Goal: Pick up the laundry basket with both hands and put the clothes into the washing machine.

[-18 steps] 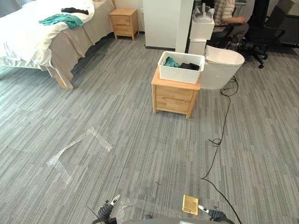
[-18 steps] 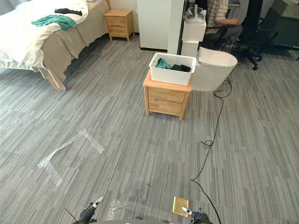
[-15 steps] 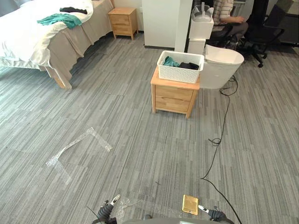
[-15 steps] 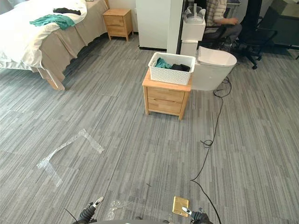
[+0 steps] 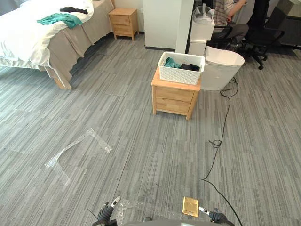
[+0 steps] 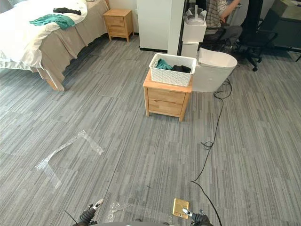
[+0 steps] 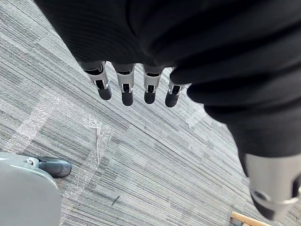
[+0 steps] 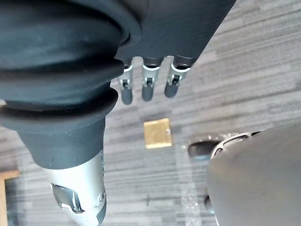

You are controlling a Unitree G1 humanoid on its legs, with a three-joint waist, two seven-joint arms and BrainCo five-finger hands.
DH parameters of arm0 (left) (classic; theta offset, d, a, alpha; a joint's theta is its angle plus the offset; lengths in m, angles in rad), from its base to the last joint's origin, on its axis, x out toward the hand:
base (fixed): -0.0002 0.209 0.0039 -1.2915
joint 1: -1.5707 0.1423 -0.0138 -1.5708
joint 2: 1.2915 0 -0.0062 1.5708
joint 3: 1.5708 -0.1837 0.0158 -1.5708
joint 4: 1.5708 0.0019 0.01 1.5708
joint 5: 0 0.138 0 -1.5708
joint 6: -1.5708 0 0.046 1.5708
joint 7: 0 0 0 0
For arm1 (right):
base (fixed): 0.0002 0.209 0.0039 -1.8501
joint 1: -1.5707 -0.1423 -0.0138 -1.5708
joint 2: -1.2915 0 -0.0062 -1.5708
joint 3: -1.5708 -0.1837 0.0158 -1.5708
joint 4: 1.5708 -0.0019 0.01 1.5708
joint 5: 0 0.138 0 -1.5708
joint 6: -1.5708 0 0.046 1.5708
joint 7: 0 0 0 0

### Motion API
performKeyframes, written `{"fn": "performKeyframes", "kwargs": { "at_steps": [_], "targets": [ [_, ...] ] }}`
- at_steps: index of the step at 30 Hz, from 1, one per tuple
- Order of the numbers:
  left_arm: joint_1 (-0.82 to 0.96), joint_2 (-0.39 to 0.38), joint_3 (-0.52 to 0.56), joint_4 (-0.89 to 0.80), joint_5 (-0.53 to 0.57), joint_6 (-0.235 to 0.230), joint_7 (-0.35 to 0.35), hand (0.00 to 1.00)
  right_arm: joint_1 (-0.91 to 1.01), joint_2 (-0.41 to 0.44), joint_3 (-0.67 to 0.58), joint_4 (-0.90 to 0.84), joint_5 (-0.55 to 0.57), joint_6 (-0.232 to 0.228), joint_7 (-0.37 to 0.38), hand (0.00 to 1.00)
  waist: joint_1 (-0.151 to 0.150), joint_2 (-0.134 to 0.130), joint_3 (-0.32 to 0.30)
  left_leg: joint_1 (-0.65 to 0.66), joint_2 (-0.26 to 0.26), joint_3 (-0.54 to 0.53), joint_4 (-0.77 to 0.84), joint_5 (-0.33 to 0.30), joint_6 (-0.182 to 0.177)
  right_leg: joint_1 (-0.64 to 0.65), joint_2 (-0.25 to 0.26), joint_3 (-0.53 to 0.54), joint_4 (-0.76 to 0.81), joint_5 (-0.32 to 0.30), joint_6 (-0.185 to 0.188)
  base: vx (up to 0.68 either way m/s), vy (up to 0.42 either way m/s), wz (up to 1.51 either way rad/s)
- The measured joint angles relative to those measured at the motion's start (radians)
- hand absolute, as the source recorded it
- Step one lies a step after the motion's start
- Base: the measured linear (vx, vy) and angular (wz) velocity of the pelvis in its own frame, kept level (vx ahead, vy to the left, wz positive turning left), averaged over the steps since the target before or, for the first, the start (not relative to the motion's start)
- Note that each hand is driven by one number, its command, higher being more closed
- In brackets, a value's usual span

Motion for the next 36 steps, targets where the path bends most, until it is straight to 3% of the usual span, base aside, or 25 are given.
{"fn": "performKeyframes", "kwargs": {
  "at_steps": [23, 25, 27, 29, 31, 33, 36],
  "targets": [
    [0.002, 0.004, 0.002, -0.001, -0.002, 0.002, 0.002, 0.00, -0.003, 0.005, 0.050, -0.004, 0.004, 0.000, 0.009, 0.00, 0.001, -0.006, -0.002, 0.001, 0.001, -0.004, 0.007, 0.000, 0.000, 0.020, 0.003, -0.008, -0.015, 0.004, -0.004, 0.00, 0.000, 0.01],
    [-0.001, 0.010, 0.007, -0.004, -0.005, 0.002, 0.003, 0.00, -0.007, 0.015, 0.052, -0.007, 0.006, -0.002, 0.010, 0.00, 0.001, -0.014, 0.007, -0.034, 0.005, -0.007, 0.080, -0.031, -0.020, 0.021, 0.002, -0.022, -0.011, 0.001, -0.005, -0.04, -0.030, 0.21],
    [-0.023, 0.013, 0.044, -0.015, -0.028, 0.003, 0.002, 0.00, -0.029, 0.017, 0.061, -0.008, 0.018, -0.011, 0.010, 0.00, 0.002, -0.013, 0.070, -0.162, 0.034, 0.000, 0.390, -0.125, -0.043, 0.037, 0.012, -0.043, 0.009, -0.028, -0.041, -0.13, -0.046, 0.33],
    [-0.023, 0.011, 0.042, -0.040, -0.040, 0.003, 0.002, 0.00, -0.031, 0.001, 0.078, -0.016, 0.025, -0.015, 0.009, 0.00, 0.014, -0.005, 0.101, -0.278, 0.073, 0.037, 0.624, -0.127, -0.043, 0.045, 0.020, -0.051, 0.029, -0.047, -0.066, -0.11, -0.007, 0.17],
    [-0.018, 0.006, 0.041, -0.040, -0.042, 0.007, 0.003, 0.00, -0.035, -0.016, 0.080, -0.016, 0.041, -0.013, 0.005, 0.00, 0.030, 0.016, 0.112, -0.343, 0.124, 0.108, 0.714, -0.144, -0.029, 0.052, 0.021, -0.051, 0.042, -0.058, -0.068, -0.04, 0.049, 0.04],
    [-0.006, 0.002, 0.041, -0.040, -0.042, 0.013, 0.002, 0.00, -0.042, -0.035, 0.078, -0.016, 0.042, -0.012, -0.007, 0.00, 0.033, 0.027, 0.119, -0.403, 0.139, 0.139, 0.589, -0.140, -0.031, 0.032, 0.004, -0.048, 0.043, -0.065, -0.059, 0.06, 0.118, 0.02],
    [-0.003, -0.005, 0.045, -0.040, -0.041, 0.015, 0.002, 0.00, -0.050, -0.042, 0.066, -0.015, 0.046, -0.010, -0.010, 0.00, 0.062, 0.029, 0.120, -0.426, 0.130, 0.110, 0.332, -0.091, -0.077, -0.010, -0.022, -0.009, 0.056, -0.081, -0.052, 0.18, 0.193, -0.37]
  ]
}}
